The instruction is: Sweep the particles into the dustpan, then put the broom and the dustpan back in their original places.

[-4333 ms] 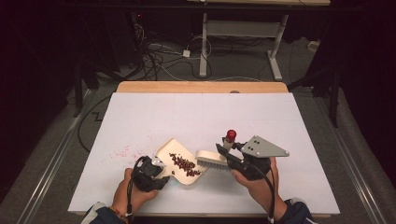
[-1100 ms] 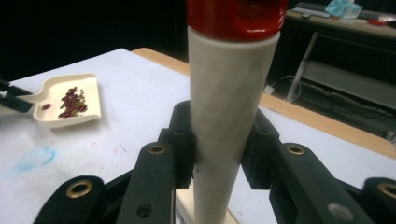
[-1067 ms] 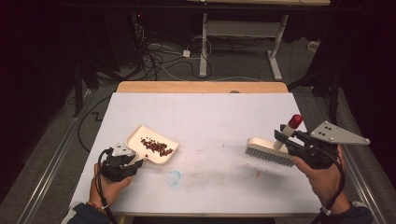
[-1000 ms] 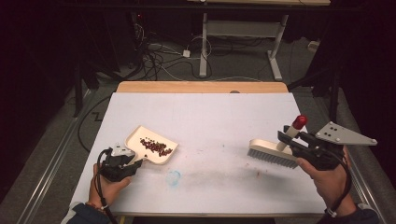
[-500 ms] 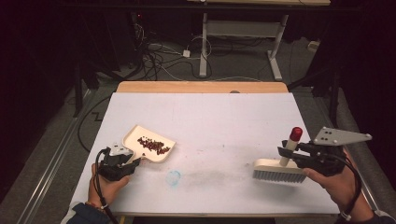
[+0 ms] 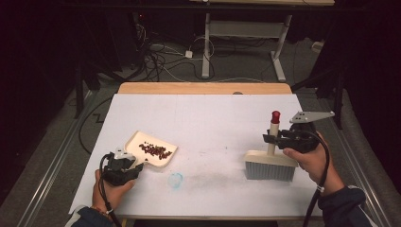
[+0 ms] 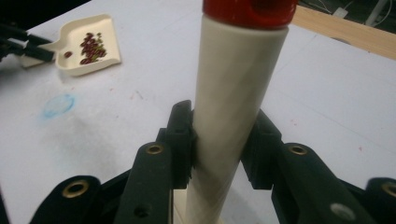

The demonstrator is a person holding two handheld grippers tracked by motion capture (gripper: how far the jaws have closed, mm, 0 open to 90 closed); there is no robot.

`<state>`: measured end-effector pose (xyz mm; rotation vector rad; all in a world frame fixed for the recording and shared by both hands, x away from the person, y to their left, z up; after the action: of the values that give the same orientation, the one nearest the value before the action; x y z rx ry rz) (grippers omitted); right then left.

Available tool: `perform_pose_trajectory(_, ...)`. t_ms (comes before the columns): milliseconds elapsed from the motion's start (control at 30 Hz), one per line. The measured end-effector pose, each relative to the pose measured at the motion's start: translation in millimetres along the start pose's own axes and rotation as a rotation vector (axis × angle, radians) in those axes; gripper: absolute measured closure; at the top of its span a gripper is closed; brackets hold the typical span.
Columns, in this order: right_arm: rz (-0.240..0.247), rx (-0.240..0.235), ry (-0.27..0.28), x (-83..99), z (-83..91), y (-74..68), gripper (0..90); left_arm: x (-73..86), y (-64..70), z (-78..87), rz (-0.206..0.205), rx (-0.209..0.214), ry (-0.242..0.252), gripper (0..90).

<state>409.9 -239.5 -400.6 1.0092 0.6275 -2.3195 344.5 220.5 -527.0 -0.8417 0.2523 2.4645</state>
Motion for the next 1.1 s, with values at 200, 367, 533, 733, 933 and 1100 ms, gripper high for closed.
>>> perform_pose_trajectory(200,-0.054,0.02,-0.004,-4.7,-23.9,12.1,67.0,3.2,12.5,4.9,-0.011,0.032,0.011,51.7)
perform_pose_trajectory(367,-0.092,0.056,-0.027,-5.6,-38.4,26.1,65.8,5.7,20.9,7.7,-0.023,0.086,0.013,50.8)
perform_pose_trajectory(533,-0.114,0.089,-0.066,-5.4,-52.1,37.8,64.1,2.6,22.8,15.4,-0.072,0.051,0.06,45.8)
perform_pose_trajectory(733,-0.122,0.153,-0.117,-3.2,-68.4,52.3,61.5,-7.8,31.7,25.5,-0.18,0.013,0.197,28.9)
perform_pose_trajectory(933,-0.143,0.179,-0.144,0.0,-80.7,62.9,60.7,-12.3,43.5,27.7,-0.276,-0.021,0.248,22.8)
perform_pose_trajectory(1100,-0.158,0.267,-0.138,2.9,-87.1,75.1,51.8,-15.5,49.5,28.5,-0.321,-0.037,0.276,21.5)
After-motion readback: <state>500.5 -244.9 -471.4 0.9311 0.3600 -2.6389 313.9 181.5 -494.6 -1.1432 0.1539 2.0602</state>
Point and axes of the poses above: each handheld gripper's, and its own axes: z roughly backward along the jaws, x roughly out of its underside, y roughly to its right, the point moved 6 cm from there along -z, roughly forward along the jaws, and after that the axes turned 9 degrees about -z, right-handed, at the moved point
